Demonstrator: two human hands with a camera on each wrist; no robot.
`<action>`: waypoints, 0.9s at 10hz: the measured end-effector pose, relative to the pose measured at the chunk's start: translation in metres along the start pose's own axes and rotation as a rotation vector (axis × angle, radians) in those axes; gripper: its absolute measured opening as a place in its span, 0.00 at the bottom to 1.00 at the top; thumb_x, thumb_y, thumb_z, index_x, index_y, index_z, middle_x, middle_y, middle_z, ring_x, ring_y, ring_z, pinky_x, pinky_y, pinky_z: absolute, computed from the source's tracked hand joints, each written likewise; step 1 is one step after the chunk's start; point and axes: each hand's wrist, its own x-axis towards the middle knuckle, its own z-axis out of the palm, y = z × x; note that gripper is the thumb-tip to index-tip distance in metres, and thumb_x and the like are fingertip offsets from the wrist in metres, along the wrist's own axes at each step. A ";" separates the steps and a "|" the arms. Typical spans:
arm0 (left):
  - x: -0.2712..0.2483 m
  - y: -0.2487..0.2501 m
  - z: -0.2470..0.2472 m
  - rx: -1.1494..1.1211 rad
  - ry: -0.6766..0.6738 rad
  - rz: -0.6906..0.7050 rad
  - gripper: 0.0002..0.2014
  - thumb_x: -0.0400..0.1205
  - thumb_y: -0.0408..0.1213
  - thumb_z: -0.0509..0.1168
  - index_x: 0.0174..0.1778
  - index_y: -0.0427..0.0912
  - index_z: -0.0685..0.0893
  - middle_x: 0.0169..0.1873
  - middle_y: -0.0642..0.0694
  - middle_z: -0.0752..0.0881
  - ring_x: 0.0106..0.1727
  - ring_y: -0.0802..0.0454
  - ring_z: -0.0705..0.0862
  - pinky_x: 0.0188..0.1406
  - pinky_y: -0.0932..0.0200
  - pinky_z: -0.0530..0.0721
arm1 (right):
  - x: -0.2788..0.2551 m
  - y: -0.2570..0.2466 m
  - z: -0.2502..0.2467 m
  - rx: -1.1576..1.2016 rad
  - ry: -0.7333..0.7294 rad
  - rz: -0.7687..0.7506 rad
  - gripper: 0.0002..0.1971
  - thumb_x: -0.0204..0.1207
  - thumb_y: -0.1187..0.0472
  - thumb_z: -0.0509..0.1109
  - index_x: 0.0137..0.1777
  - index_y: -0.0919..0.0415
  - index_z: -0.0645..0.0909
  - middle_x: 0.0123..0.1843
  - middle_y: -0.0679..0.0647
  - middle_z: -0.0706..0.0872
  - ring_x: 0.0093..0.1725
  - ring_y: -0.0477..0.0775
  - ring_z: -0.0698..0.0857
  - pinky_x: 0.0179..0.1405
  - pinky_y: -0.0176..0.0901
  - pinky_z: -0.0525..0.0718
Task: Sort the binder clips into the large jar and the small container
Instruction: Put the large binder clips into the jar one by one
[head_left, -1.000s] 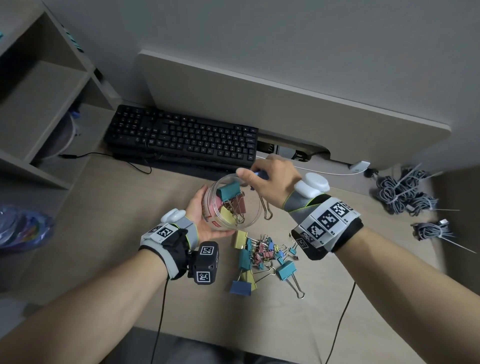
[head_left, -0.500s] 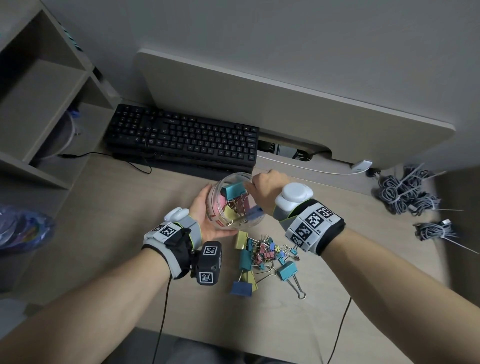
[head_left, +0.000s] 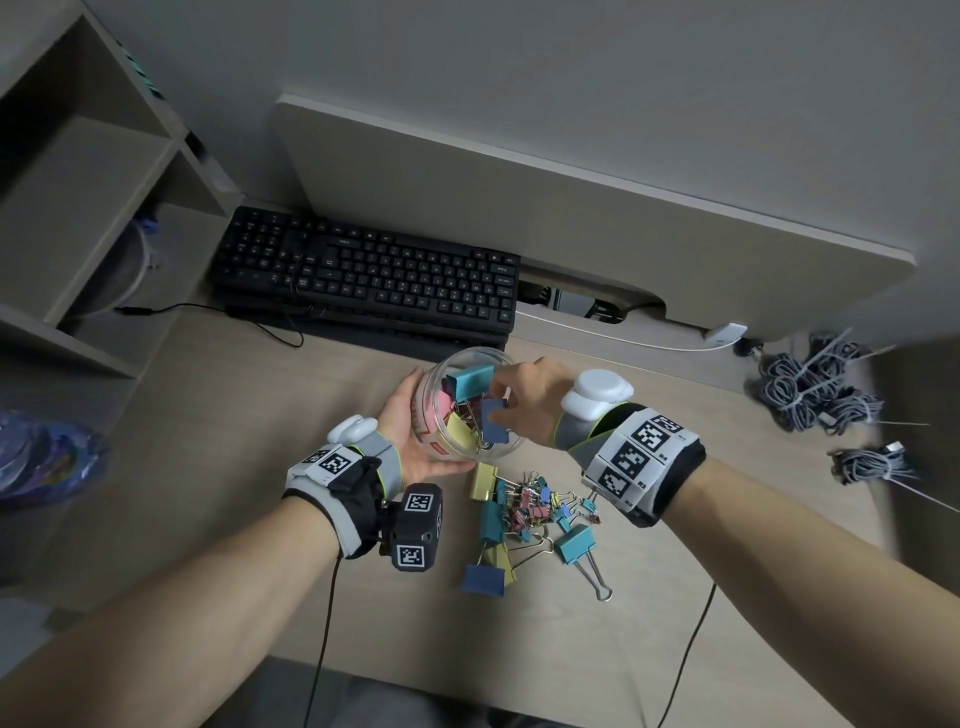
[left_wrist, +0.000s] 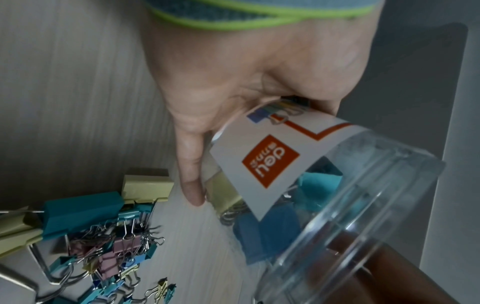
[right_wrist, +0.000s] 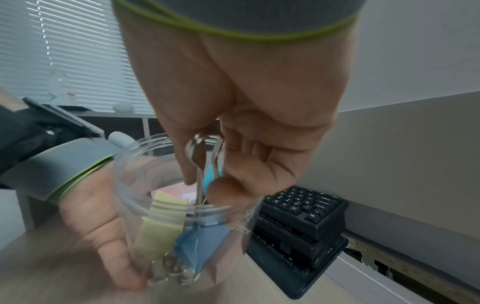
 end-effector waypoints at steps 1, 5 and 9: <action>-0.001 0.001 0.002 -0.012 0.000 0.003 0.38 0.77 0.71 0.57 0.64 0.40 0.85 0.58 0.30 0.88 0.61 0.30 0.85 0.61 0.29 0.82 | 0.000 -0.003 0.004 -0.070 -0.066 0.002 0.13 0.76 0.60 0.68 0.61 0.52 0.80 0.51 0.54 0.88 0.47 0.60 0.86 0.47 0.49 0.87; -0.004 -0.002 0.005 0.023 0.002 0.017 0.37 0.77 0.71 0.57 0.65 0.40 0.85 0.57 0.32 0.89 0.60 0.31 0.86 0.64 0.30 0.80 | -0.006 -0.015 -0.009 -0.129 -0.020 -0.234 0.14 0.79 0.62 0.66 0.62 0.53 0.85 0.60 0.55 0.86 0.65 0.61 0.79 0.67 0.59 0.70; -0.012 -0.002 0.003 -0.019 -0.011 0.005 0.36 0.78 0.70 0.56 0.62 0.39 0.85 0.57 0.32 0.89 0.60 0.32 0.85 0.64 0.32 0.81 | -0.007 -0.008 -0.001 0.062 0.210 -0.156 0.15 0.76 0.75 0.63 0.57 0.64 0.85 0.56 0.59 0.88 0.56 0.61 0.86 0.56 0.50 0.83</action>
